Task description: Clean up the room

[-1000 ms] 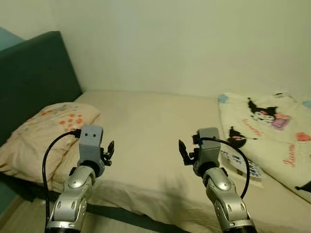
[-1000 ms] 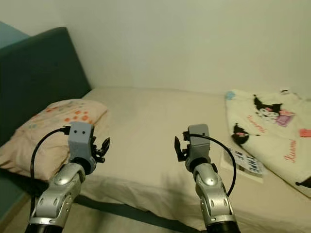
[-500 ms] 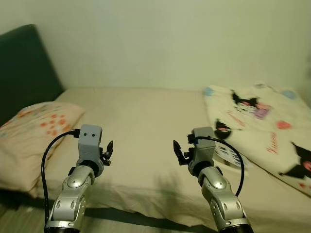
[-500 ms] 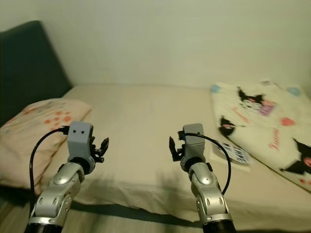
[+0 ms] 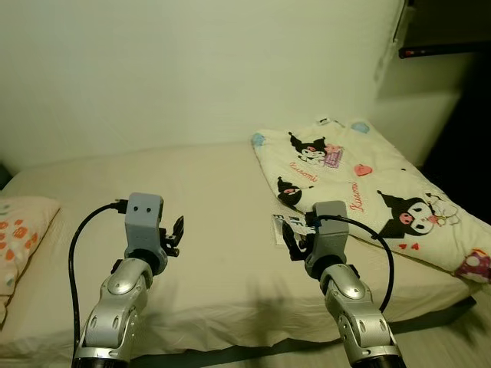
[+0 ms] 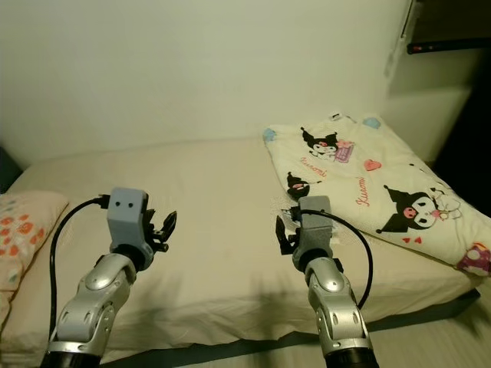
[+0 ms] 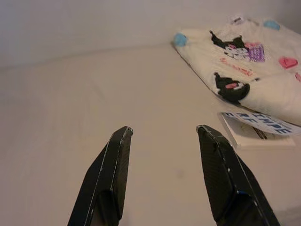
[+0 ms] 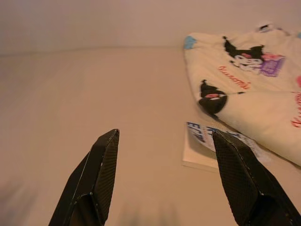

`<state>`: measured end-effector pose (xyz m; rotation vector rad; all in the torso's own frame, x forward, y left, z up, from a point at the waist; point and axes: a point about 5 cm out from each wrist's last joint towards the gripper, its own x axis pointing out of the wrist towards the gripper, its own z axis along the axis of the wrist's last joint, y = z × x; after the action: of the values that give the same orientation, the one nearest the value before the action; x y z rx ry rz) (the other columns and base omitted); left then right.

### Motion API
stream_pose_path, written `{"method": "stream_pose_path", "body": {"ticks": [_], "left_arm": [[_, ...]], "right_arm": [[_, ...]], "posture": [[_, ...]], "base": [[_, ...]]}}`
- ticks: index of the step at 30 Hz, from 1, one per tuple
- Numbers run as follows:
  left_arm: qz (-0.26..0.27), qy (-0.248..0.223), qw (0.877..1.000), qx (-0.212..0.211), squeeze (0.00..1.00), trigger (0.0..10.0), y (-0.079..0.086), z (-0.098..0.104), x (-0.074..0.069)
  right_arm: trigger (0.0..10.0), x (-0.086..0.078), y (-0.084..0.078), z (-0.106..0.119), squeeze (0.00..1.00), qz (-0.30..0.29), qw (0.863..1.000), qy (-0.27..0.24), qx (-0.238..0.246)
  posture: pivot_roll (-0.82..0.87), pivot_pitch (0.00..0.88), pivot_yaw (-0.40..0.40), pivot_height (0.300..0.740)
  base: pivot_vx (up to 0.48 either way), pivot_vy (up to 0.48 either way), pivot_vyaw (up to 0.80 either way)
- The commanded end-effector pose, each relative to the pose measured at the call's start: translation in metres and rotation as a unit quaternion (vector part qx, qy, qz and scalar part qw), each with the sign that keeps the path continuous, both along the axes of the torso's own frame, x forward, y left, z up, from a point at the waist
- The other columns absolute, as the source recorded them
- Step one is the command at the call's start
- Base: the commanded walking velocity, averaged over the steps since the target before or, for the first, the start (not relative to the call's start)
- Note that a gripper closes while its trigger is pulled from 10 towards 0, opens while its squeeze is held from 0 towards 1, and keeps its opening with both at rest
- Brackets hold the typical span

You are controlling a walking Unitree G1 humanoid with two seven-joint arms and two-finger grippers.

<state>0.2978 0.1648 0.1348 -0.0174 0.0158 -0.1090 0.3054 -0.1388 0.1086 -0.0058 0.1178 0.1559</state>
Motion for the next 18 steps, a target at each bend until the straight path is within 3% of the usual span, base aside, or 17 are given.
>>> {"method": "stream_pose_path", "body": {"ticks": [1,18], "left_arm": [[-0.002,-0.007,1.000,-0.014,0.00,10.0,-0.0001,0.0005,-0.0024],[-0.005,-0.007,1.000,-0.015,0.00,10.0,-0.0024,-0.0018,-0.0040]], "right_arm": [[10.0,0.0002,0.0038,0.0013,0.00,0.006,1.000,0.000,0.003],[10.0,-0.0002,0.0023,0.0007,0.00,0.007,1.000,0.002,-0.002]], "posture": [[-0.09,0.023,0.027,0.740],[-0.09,0.020,0.016,0.740]], "base": [[0.307,0.000,0.00],[0.316,0.000,0.00]]}}
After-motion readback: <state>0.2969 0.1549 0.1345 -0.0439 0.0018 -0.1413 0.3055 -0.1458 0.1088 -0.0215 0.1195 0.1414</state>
